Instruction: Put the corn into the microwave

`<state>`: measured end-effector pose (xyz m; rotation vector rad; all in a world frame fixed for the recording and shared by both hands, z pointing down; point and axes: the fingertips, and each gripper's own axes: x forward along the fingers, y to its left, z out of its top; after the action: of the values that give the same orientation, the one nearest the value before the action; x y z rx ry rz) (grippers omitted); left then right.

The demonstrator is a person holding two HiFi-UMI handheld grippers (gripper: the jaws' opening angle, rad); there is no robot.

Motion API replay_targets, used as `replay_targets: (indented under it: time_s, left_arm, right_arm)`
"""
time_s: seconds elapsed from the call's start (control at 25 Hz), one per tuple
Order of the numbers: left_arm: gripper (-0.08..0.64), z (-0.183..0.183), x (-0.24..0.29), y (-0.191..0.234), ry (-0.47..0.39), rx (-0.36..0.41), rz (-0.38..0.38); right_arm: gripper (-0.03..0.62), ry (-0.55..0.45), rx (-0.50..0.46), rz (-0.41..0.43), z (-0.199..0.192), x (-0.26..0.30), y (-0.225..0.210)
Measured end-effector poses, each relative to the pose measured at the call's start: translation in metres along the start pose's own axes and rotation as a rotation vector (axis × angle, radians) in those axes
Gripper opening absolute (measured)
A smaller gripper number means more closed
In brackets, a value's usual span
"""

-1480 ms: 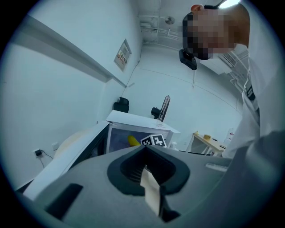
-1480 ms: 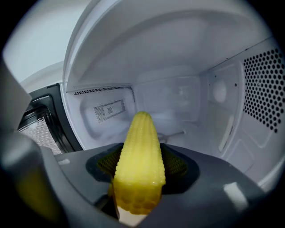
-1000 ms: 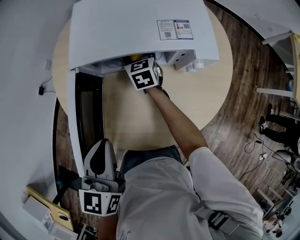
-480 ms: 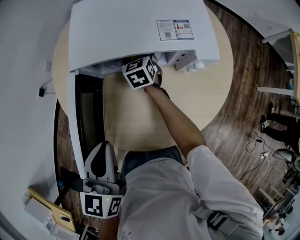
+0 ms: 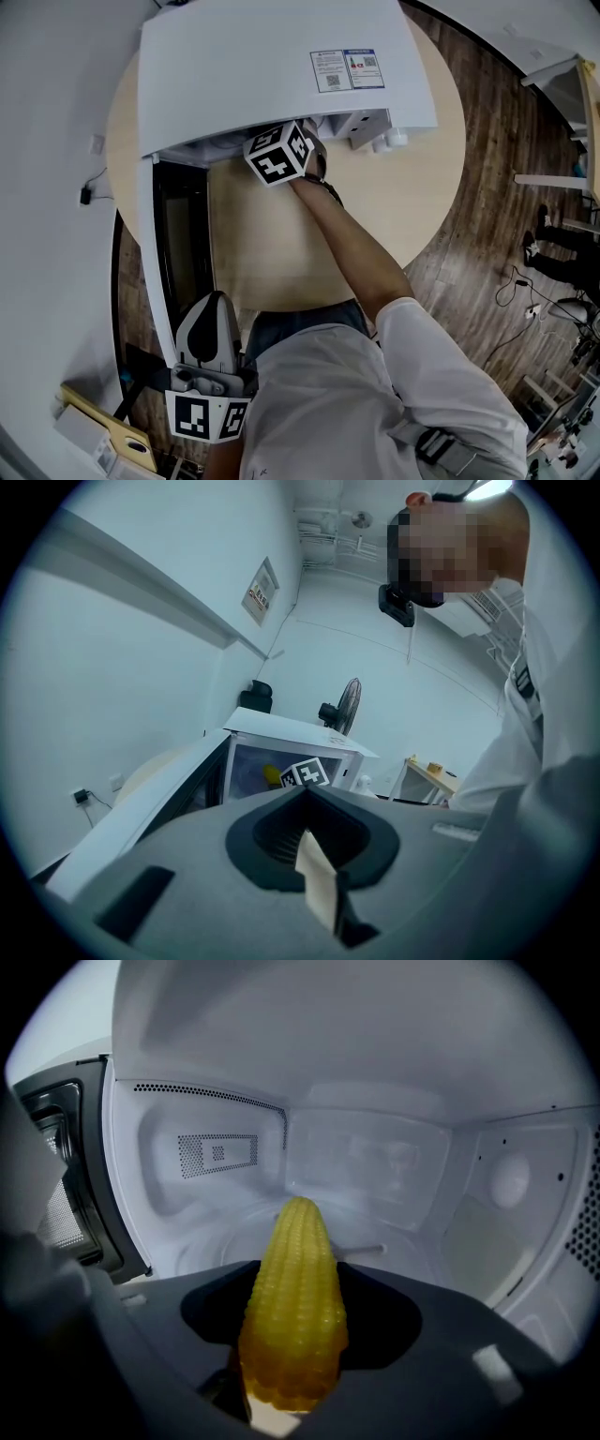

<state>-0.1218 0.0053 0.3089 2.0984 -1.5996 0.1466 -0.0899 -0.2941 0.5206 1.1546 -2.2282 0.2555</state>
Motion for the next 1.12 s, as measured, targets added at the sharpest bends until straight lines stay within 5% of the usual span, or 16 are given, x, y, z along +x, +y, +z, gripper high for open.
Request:
replay_targets:
  time_s: [1.12]
  left_arm:
    - [-0.011, 0.0048, -0.0084, -0.0014, -0.027, -0.002, -0.006]
  right_arm:
    - [0.28, 0.011, -0.001, -0.02, -0.0017, 0.0005, -0.0017]
